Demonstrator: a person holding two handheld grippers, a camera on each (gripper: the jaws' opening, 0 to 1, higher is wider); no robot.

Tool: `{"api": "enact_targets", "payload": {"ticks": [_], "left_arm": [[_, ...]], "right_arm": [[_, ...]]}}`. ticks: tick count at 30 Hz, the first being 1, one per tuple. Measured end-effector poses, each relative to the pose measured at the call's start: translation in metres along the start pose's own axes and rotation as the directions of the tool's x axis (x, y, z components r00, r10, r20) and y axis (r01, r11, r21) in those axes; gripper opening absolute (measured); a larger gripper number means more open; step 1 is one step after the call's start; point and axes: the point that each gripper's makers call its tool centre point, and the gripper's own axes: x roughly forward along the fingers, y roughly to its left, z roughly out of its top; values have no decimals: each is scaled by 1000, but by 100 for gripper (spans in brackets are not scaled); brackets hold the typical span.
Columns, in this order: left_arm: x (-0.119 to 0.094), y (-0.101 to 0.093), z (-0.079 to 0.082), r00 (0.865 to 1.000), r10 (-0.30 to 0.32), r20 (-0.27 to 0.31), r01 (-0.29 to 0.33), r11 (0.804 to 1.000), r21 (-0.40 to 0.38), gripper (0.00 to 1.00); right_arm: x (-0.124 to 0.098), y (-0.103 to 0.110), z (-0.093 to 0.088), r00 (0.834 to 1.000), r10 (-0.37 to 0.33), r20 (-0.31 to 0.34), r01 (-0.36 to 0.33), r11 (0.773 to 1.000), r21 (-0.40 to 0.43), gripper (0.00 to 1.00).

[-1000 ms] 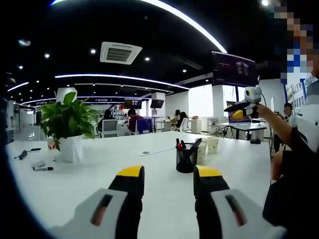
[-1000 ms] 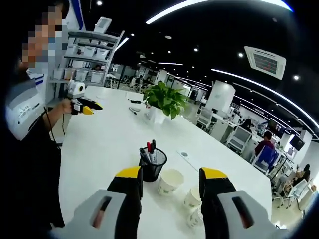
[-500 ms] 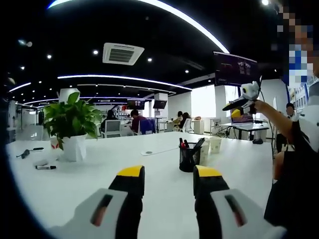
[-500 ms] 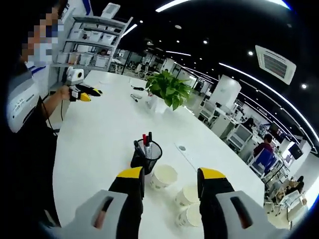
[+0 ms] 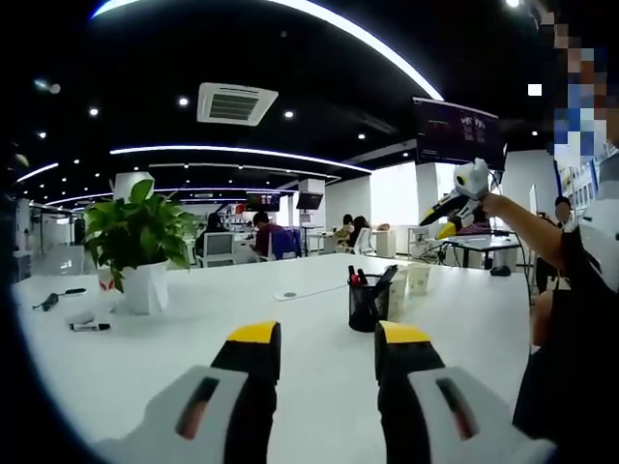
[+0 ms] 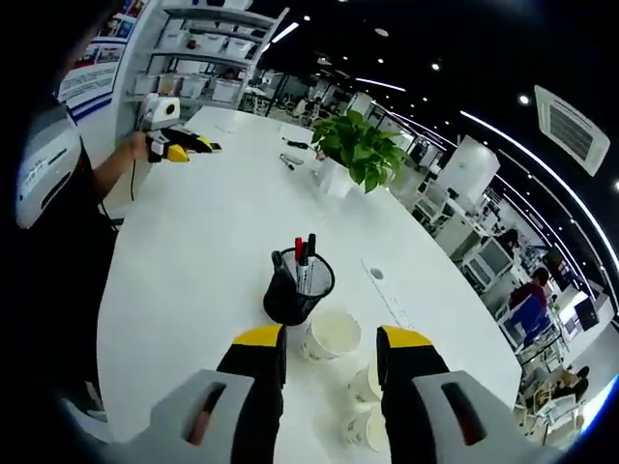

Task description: Place the scattered laser pointers and whiteboard markers into the pen holder and stack the scattered paper cups together

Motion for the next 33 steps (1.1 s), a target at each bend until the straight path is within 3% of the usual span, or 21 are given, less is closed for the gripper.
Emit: {"api": "enact_targets", "payload": {"ticks": [5, 14, 24, 27, 30, 33], "left_arm": [[1, 0, 1, 1000, -1, 5, 1, 1000, -1, 40], [4, -4, -7, 1000, -21, -17, 21, 1000, -4, 40], [3, -3, -3, 1000, -13, -1, 13, 1000, 3, 39], [3, 0, 1, 999, -7, 40, 9, 998, -56, 37], [2, 2, -2, 1000, -1, 27, 3, 998, -69, 37], [0, 3, -7, 1000, 5, -17, -5, 1000, 16, 40]], "right_arm": [[13, 1, -11, 998, 18, -53, -20, 999, -35, 35], [36, 5, -22, 994, 44, -104, -50, 997, -51, 36], [54, 10, -31, 984, 63, -169, -77, 994, -78, 35], [56, 10, -30, 984, 59, -166, -72, 995, -73, 35], [59, 13, -31, 983, 62, -171, -77, 994, -78, 35], [65, 16, -34, 979, 73, -190, -92, 992, -90, 35]]}}
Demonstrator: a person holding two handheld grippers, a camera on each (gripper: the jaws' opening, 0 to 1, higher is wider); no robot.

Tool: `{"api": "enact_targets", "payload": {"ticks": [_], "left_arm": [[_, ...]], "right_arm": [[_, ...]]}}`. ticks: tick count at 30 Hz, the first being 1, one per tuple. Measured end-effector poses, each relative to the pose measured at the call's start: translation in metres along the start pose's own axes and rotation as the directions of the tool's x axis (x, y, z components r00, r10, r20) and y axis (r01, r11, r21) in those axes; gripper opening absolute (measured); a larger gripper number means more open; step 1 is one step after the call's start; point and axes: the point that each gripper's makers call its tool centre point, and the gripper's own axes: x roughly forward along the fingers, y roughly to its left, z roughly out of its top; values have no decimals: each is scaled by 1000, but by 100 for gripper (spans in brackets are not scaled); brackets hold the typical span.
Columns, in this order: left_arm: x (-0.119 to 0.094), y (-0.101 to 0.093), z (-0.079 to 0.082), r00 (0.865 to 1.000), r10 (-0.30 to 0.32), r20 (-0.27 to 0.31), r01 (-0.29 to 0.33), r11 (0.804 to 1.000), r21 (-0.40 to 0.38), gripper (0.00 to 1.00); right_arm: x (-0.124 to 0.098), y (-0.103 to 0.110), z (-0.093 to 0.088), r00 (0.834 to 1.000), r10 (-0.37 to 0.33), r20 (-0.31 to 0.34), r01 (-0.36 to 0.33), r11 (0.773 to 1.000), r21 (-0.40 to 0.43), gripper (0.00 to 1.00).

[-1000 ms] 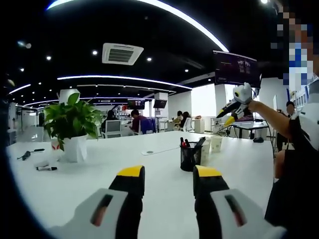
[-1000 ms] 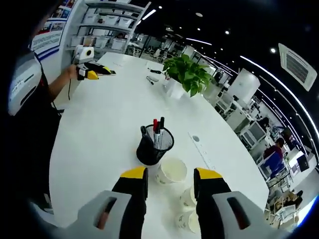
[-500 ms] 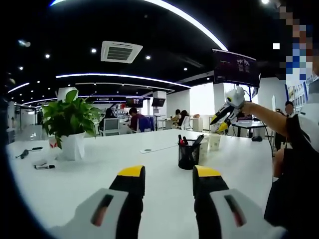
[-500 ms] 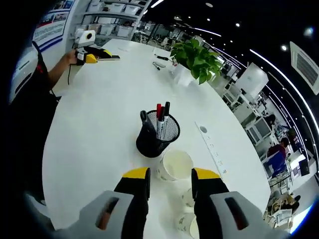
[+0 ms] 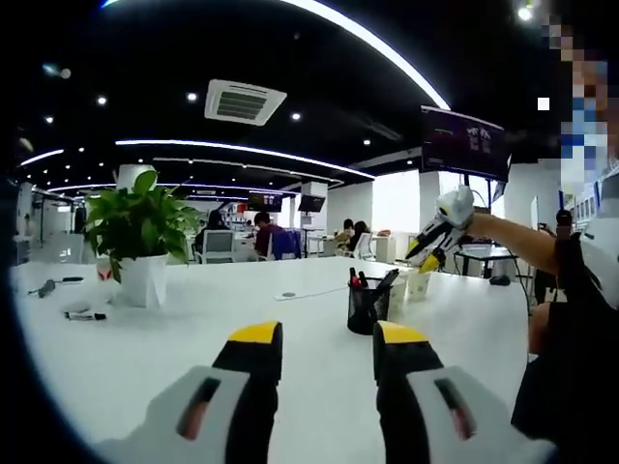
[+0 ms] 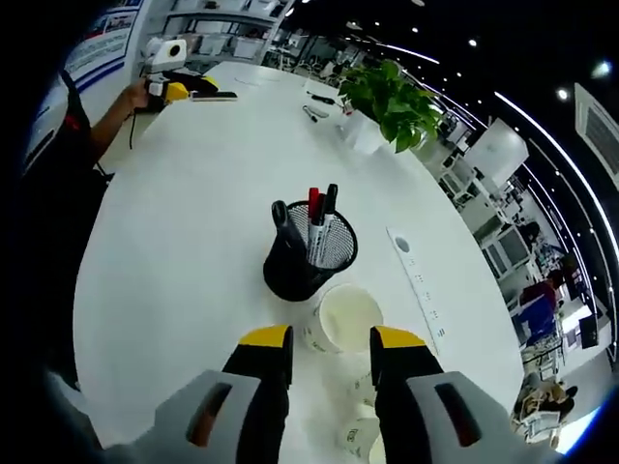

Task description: Place the scattered laser pointers and whiteboard markers into the pen holder and stack the scattered paper cups together

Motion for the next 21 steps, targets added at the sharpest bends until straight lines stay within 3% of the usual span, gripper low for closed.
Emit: {"api": "enact_targets", "payload": {"ticks": [6, 14, 16, 21], "left_arm": [[2, 0, -14, 996, 25, -82, -14, 991, 131, 40], [3, -4, -13, 997, 10, -74, -1, 993, 114, 41], [3, -9, -18, 995, -9, -98, 22, 991, 132, 41], [3, -7, -21, 995, 2, -102, 11, 991, 130, 41]], "right_arm": [[9, 2, -3, 999, 13, -41, -14, 1000, -21, 35], [12, -2, 1, 999, 8, -42, -9, 1000, -18, 34], [16, 2, -1, 998, 14, -62, -17, 999, -36, 34], [17, 4, -4, 997, 22, -74, -26, 998, -48, 35]]}}
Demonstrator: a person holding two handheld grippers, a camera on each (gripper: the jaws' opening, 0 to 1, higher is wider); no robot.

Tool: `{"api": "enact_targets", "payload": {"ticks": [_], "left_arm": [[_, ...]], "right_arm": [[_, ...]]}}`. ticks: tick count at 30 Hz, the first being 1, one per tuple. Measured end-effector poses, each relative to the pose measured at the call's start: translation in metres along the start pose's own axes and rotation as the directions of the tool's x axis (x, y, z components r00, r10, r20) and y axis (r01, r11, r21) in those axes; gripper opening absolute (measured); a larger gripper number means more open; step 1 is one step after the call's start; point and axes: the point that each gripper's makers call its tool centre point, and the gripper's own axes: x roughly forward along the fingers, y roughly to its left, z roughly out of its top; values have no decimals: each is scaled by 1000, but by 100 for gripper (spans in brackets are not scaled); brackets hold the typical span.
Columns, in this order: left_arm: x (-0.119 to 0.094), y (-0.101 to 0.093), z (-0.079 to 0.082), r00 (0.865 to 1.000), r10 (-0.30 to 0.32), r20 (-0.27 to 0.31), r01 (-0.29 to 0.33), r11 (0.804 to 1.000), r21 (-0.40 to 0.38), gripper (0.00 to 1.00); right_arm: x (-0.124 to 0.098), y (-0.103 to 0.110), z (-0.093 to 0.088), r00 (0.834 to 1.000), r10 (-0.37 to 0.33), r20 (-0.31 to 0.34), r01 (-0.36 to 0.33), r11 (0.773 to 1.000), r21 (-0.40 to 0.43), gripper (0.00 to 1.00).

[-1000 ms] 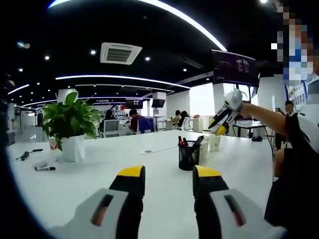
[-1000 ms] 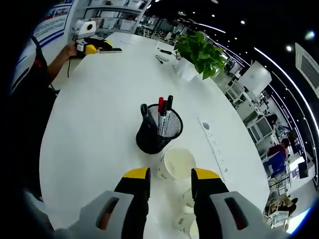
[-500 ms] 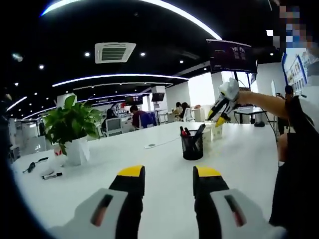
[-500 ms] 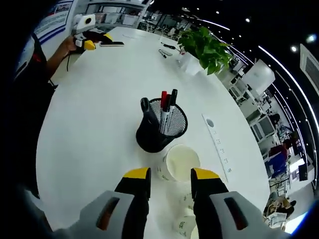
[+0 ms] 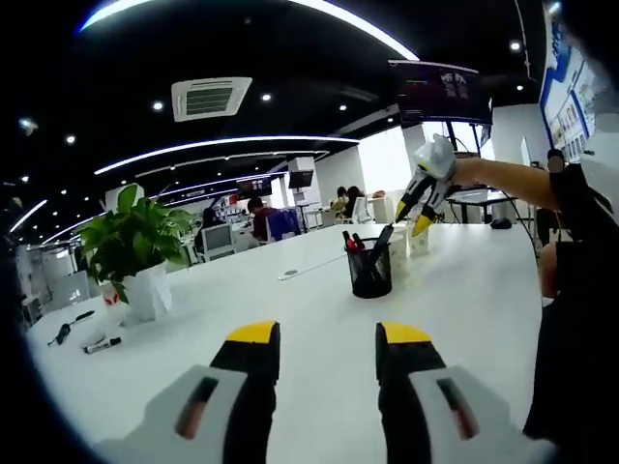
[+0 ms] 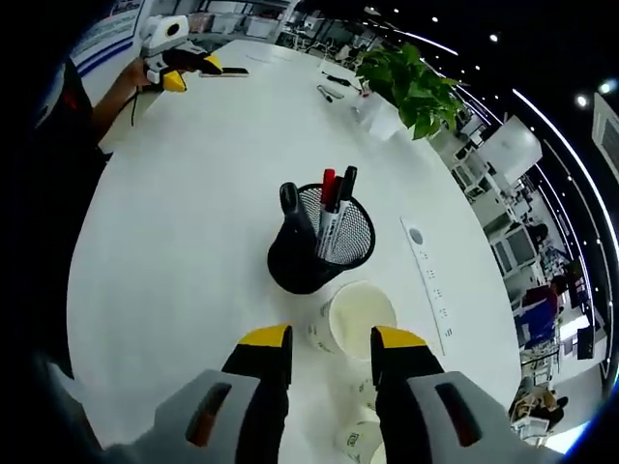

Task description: Place the scattered laser pointers and whiteboard markers into the pen holder and stack the scattered paper cups together

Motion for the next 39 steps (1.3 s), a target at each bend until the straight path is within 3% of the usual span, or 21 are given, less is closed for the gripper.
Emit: {"api": "enact_targets", "payload": {"ticks": [6, 10, 15, 16, 25, 39], "left_arm": [[0, -2, 3, 1000, -5, 6, 5, 1000, 2, 41], [-1, -2, 6, 1000, -13, 23, 13, 1000, -5, 41], [-2, -11, 14, 993, -78, 83, 85, 993, -81, 39], [-4, -14, 15, 988, -113, 104, 124, 987, -105, 39], [0, -15, 8, 993, -100, 60, 104, 992, -74, 39], [-4, -15, 12, 993, -98, 64, 101, 993, -54, 39]], "right_arm": [[7, -4, -14, 999, -12, -42, 12, 1000, -8, 35], [10, -4, -16, 1000, 4, -21, -3, 999, 32, 35], [10, -5, -17, 1000, -1, -27, 2, 999, 33, 35], [11, -5, -18, 1000, 1, -27, 0, 999, 37, 35], [21, -1, -22, 999, 13, -44, -12, 999, 31, 33], [35, 9, -32, 997, 46, -57, -44, 998, 41, 30]]}}
